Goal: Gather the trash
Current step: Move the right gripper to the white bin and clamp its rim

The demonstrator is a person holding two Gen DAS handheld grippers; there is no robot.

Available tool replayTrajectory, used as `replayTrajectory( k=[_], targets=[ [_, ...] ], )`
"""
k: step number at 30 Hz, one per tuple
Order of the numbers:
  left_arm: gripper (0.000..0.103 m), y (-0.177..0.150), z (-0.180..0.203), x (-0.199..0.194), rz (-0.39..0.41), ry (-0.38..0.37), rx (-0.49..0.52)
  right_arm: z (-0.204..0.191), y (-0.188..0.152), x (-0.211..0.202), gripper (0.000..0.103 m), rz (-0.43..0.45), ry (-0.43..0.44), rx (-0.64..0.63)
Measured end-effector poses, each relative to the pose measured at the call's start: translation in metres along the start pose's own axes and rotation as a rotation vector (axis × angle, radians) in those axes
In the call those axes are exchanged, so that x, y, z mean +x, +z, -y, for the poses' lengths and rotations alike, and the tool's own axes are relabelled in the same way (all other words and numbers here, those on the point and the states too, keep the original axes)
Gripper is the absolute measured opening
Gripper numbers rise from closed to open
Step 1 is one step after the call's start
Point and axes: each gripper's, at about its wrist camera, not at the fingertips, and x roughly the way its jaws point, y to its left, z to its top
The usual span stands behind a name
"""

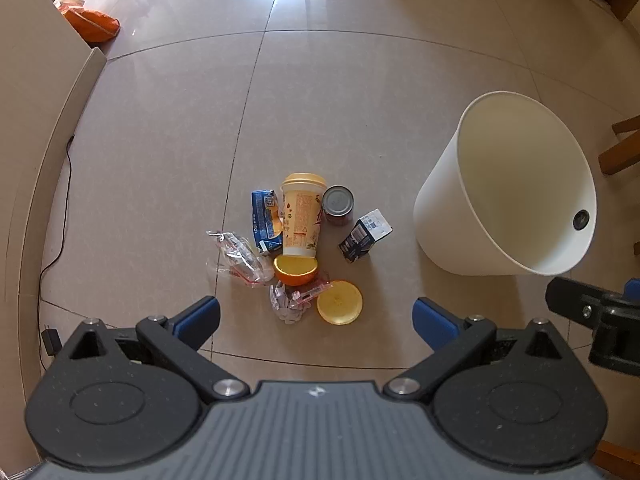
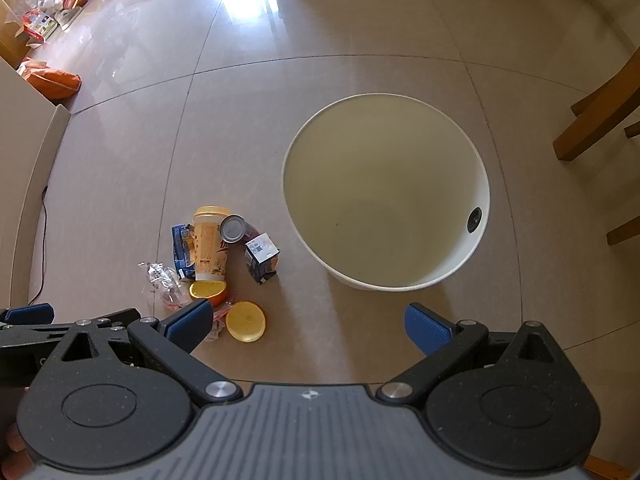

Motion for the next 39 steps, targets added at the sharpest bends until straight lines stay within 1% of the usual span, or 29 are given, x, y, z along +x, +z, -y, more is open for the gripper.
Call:
replayTrajectory(
  k=[18, 23, 26, 33, 39],
  targets=[
    [0.102, 0.003, 0.002, 0.014, 0.013, -0.012, 0.000, 0.010, 0.006, 0.013, 0.103, 0.007, -0.007, 0.033],
    [0.102, 0.002, 0.003, 0.019, 0.040, -0.021, -0.013, 0.015, 0.007, 0.018, 0.103, 0.009, -0.013, 0.043],
    [0.101, 0.003, 0.004, 0.022, 0.052, -0.014, -0.008, 0.020, 0.006, 0.024, 0.103, 0.010, -0.022, 0.055],
    [0.101, 0.006, 0.005, 0.039, 0.031, -0.041, -0.008, 0.038, 0.004, 0.035, 0.103, 0.028, -0.057, 0.082],
    [0.101, 0.008, 0.008, 0.057, 0.026, -0.036, 0.022, 0.057, 0.006, 0.050, 0.103, 0.040, -0.095, 0.097]
  ],
)
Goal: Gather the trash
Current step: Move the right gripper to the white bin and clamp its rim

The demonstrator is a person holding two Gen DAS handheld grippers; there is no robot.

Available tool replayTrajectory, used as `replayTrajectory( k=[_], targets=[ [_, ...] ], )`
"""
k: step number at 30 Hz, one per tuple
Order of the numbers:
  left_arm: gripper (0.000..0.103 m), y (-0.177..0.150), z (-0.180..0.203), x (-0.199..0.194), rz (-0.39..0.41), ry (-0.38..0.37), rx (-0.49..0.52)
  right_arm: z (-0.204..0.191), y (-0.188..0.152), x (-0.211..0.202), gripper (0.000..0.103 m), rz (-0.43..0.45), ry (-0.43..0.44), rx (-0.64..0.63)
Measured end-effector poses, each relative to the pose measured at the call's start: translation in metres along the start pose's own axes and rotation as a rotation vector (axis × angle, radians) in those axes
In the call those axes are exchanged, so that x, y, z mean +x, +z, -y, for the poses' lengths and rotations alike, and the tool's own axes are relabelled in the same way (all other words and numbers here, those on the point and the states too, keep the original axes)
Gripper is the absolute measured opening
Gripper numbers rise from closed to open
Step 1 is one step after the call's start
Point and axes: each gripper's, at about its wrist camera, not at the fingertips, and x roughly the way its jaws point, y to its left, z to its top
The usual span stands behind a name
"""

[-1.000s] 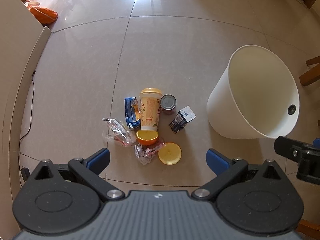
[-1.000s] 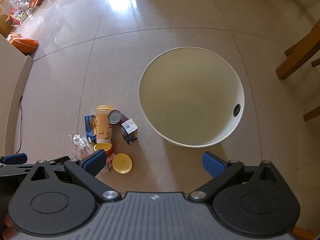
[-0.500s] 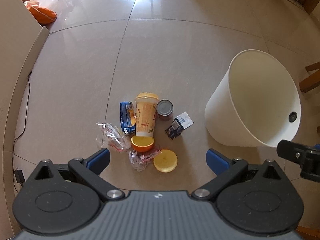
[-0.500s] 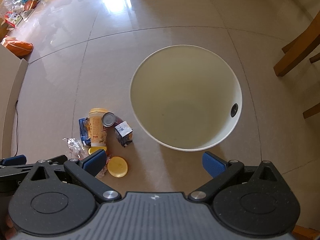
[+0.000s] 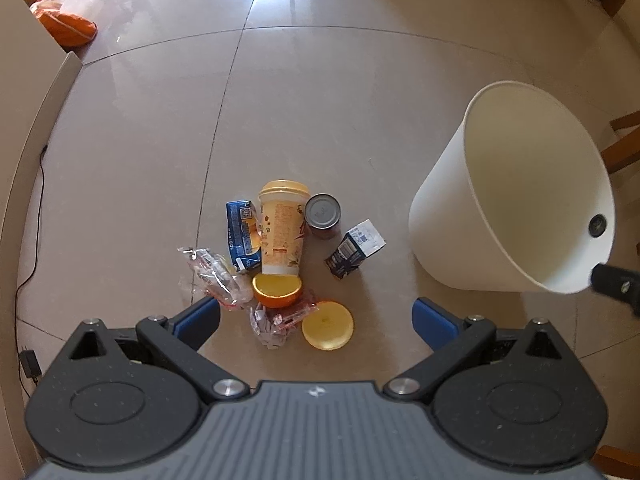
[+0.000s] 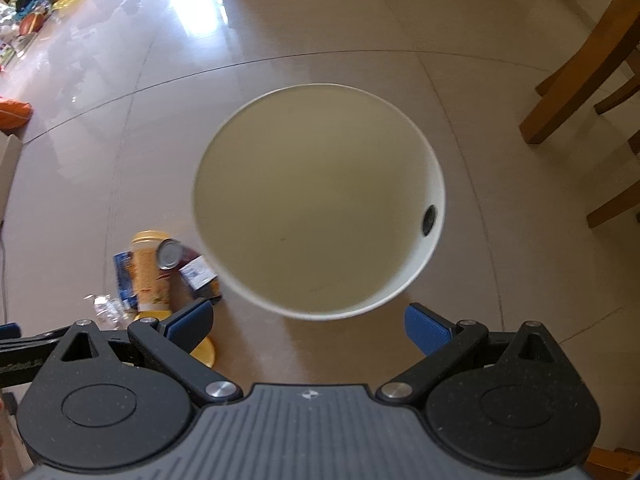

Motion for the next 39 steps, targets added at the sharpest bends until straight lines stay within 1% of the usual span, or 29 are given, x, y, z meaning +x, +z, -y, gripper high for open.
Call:
replayTrajectory(
  k=[3, 9, 15, 18, 20, 22, 23, 25, 26, 27, 28, 29, 30, 31, 33, 34, 36, 39],
  targets=[
    [0.101, 0.000, 0.001, 0.007, 0.005, 0.009, 0.017, 0.013, 0.002, 0.008, 0.103, 0.009, -0.029, 0.018],
    [0.101, -0.001, 0.002, 0.021, 0.013, 0.001, 0.024, 0.039, 0.011, 0.028, 0.103, 0.021, -0.083, 0.070],
    [0.101, -0.007, 0.003, 0.039, 0.010, 0.002, 0.039, 0.060, 0.022, 0.047, 0.103, 0.043, -0.117, 0.126],
    [0.101, -0.011, 0.004, 0.048, 0.014, 0.010, 0.056, 0.072, 0.029, 0.058, 0.101, 0.052, -0.129, 0.159],
    [0.101, -0.014, 0.003, 0.054, 0.013, 0.016, 0.055, 0.079, 0.033, 0.066, 0.095, 0.050, -0.135, 0.178],
    [0.101, -0.017, 0.001, 0.060, 0.015, 0.021, 0.058, 0.084, 0.038, 0.075, 0.087, 0.049, -0.136, 0.187],
    [0.101, -0.018, 0.000, 0.064, 0.014, 0.024, 0.058, 0.087, 0.040, 0.080, 0.085, 0.044, -0.145, 0.190],
    [0.101, -0.019, -0.002, 0.070, 0.011, 0.021, 0.057, 0.092, 0.044, 0.091, 0.074, 0.024, -0.157, 0.204],
    [0.101, -0.020, -0.003, 0.075, 0.008, 0.020, 0.061, 0.095, 0.045, 0.096, 0.071, 0.017, -0.156, 0.210],
    [0.101, -0.020, -0.004, 0.078, 0.003, 0.023, 0.068, 0.097, 0.046, 0.102, 0.066, 0.002, -0.154, 0.219],
    [0.101, -0.020, -0.005, 0.080, 0.001, 0.027, 0.078, 0.100, 0.046, 0.107, 0.056, -0.015, -0.149, 0.226],
    [0.101, -0.021, -0.005, 0.083, 0.005, 0.029, 0.090, 0.101, 0.046, 0.110, 0.050, -0.025, -0.141, 0.228],
    [0.101, -0.022, -0.006, 0.086, 0.012, 0.033, 0.102, 0.103, 0.046, 0.113, 0.041, -0.035, -0.131, 0.222],
    [0.101, -0.022, -0.007, 0.088, 0.017, 0.039, 0.111, 0.103, 0.046, 0.116, 0.030, -0.044, -0.128, 0.208],
    [0.101, -0.022, -0.008, 0.093, 0.028, 0.052, 0.126, 0.101, 0.044, 0.121, 0.019, -0.057, -0.119, 0.179],
    [0.101, -0.021, -0.009, 0.094, 0.034, 0.053, 0.131, 0.101, 0.044, 0.122, 0.015, -0.059, -0.111, 0.172],
    [0.101, -0.020, -0.010, 0.099, 0.046, 0.045, 0.138, 0.100, 0.046, 0.124, 0.011, -0.056, -0.097, 0.142],
    [0.101, -0.016, -0.010, 0.105, 0.063, 0.024, 0.155, 0.099, 0.053, 0.125, 0.011, -0.059, -0.098, 0.105]
  ],
)
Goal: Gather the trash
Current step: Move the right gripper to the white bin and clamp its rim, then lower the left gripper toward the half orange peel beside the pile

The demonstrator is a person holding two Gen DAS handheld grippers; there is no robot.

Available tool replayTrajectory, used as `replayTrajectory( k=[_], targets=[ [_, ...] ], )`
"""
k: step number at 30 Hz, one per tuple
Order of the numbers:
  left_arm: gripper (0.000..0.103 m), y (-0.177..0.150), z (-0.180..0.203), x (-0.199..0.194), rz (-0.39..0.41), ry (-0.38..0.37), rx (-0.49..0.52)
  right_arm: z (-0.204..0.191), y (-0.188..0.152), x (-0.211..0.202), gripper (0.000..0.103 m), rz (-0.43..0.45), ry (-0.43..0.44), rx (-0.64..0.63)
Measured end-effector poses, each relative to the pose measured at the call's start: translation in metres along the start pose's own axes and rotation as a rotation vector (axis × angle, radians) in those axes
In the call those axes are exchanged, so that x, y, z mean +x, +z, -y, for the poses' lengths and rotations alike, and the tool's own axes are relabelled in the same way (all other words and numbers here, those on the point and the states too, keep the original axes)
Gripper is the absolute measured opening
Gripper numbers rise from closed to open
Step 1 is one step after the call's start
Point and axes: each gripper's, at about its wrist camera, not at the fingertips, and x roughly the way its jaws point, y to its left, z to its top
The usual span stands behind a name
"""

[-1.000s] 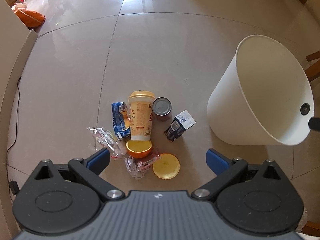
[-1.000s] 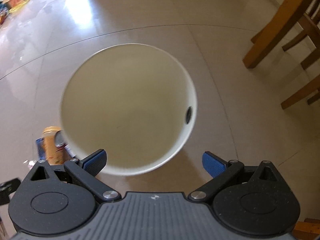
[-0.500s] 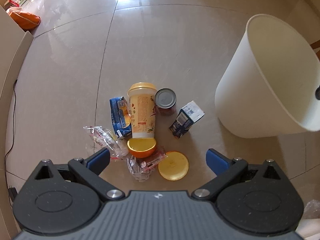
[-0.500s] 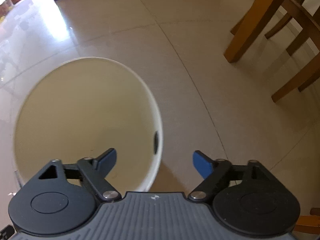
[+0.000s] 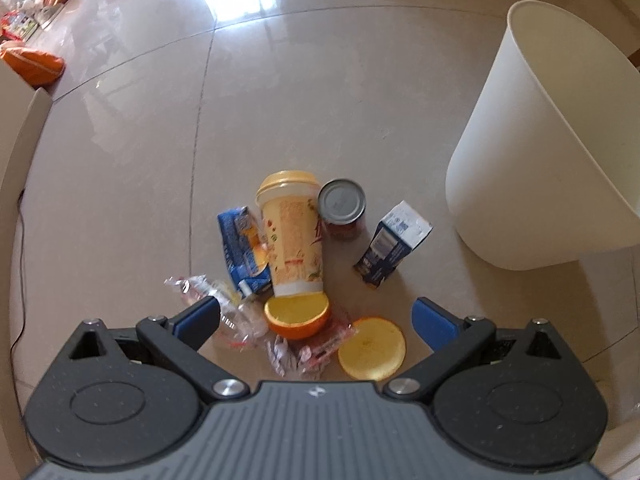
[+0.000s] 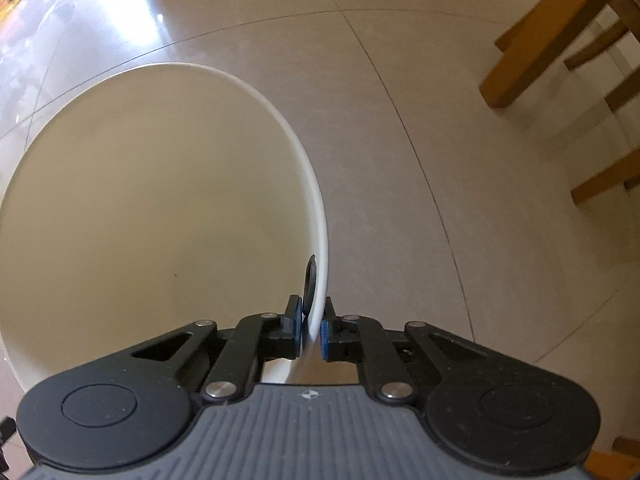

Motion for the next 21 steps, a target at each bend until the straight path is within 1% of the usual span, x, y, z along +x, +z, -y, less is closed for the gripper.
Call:
replayTrajectory(
  k=[5, 8, 11, 13, 15, 17, 21],
  targets=[
    [0.101, 0.016, 0.008, 0.007, 0.073, -0.024, 0.070, -0.002, 0.020, 0.005, 0.012, 0.006, 0.005, -0.086],
    [0.101, 0.023, 0.014, 0.007, 0.129, -0.045, 0.111, -0.005, 0.035, 0.010, 0.012, 0.033, 0.016, -0.136],
    [0.101, 0.029, 0.020, 0.010, 0.172, -0.055, 0.165, -0.006, 0.048, 0.016, 0.012, 0.060, 0.051, -0.121],
    [0.101, 0.031, 0.022, 0.013, 0.211, -0.049, 0.195, -0.009, 0.055, 0.017, 0.012, 0.071, 0.084, -0.102],
    [0.101, 0.031, 0.022, 0.017, 0.230, -0.040, 0.218, -0.013, 0.060, 0.018, 0.012, 0.068, 0.108, -0.079],
    [0.101, 0.031, 0.022, 0.021, 0.236, -0.030, 0.239, -0.017, 0.063, 0.018, 0.013, 0.077, 0.110, -0.075],
    [0.101, 0.031, 0.018, 0.021, 0.253, -0.022, 0.241, -0.028, 0.063, 0.017, 0.015, 0.067, 0.078, -0.097]
  ],
)
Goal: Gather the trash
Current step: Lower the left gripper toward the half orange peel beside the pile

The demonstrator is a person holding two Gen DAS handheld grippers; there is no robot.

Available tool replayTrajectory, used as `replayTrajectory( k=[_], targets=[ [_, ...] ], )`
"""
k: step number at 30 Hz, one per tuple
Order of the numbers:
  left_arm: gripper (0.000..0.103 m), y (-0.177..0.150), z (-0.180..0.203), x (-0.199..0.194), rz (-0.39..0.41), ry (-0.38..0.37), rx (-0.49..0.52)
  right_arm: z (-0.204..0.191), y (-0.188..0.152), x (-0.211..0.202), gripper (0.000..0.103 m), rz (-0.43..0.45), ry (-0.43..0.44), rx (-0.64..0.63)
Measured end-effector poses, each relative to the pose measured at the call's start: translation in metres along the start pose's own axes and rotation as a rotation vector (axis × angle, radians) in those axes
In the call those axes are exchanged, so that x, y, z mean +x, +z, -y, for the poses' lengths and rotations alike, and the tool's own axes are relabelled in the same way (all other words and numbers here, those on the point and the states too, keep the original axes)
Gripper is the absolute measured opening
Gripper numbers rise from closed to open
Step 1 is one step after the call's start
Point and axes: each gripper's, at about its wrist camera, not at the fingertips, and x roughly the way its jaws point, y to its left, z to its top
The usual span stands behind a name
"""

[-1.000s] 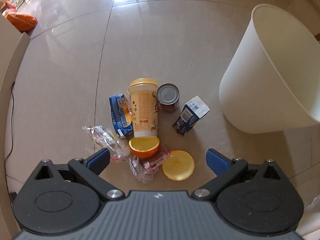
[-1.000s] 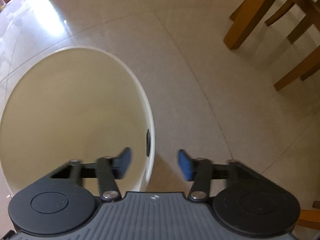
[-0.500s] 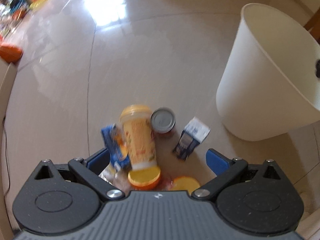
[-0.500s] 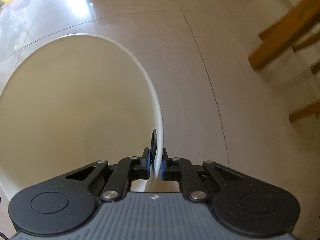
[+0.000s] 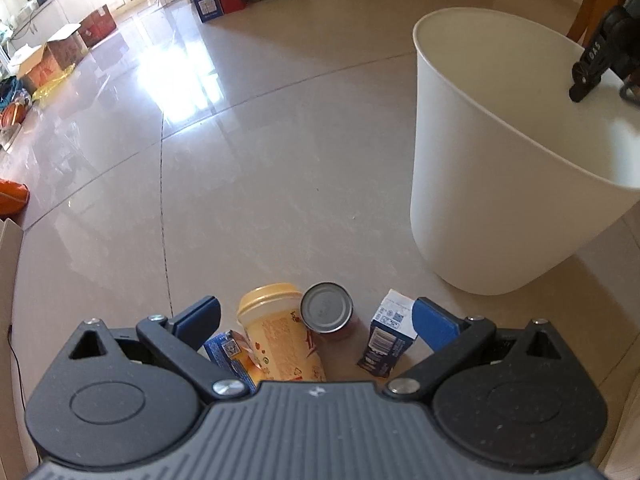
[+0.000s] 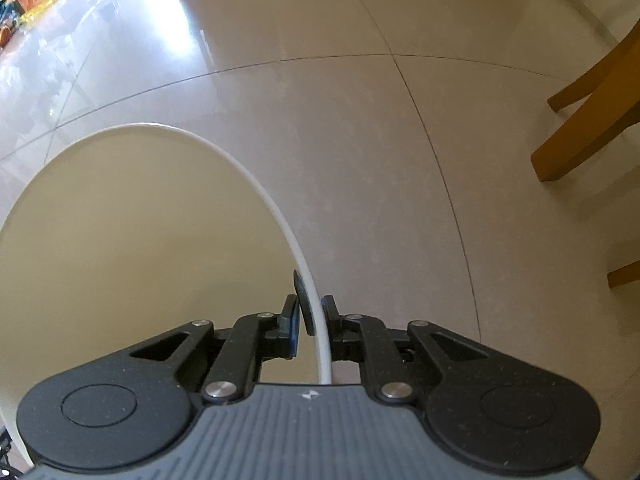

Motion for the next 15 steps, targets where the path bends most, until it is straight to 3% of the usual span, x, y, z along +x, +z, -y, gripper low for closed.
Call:
replayTrajectory(
  k=[8, 11, 15],
  targets=[
    [0.102, -0.004, 0.001, -0.010, 0.003, -0.019, 0.002, -0.002, 0.012, -0.003, 0.018, -0.075, 0.021, 0.002],
    [0.102, 0.001, 0.007, -0.011, 0.006, 0.003, 0.033, -0.001, 0.021, 0.002, 0.019, -0.080, 0.021, 0.014],
    [0.102, 0.003, 0.005, -0.018, 0.036, -0.025, 0.044, -0.010, 0.022, -0.007, 0.019, -0.048, -0.020, -0.005]
  ],
)
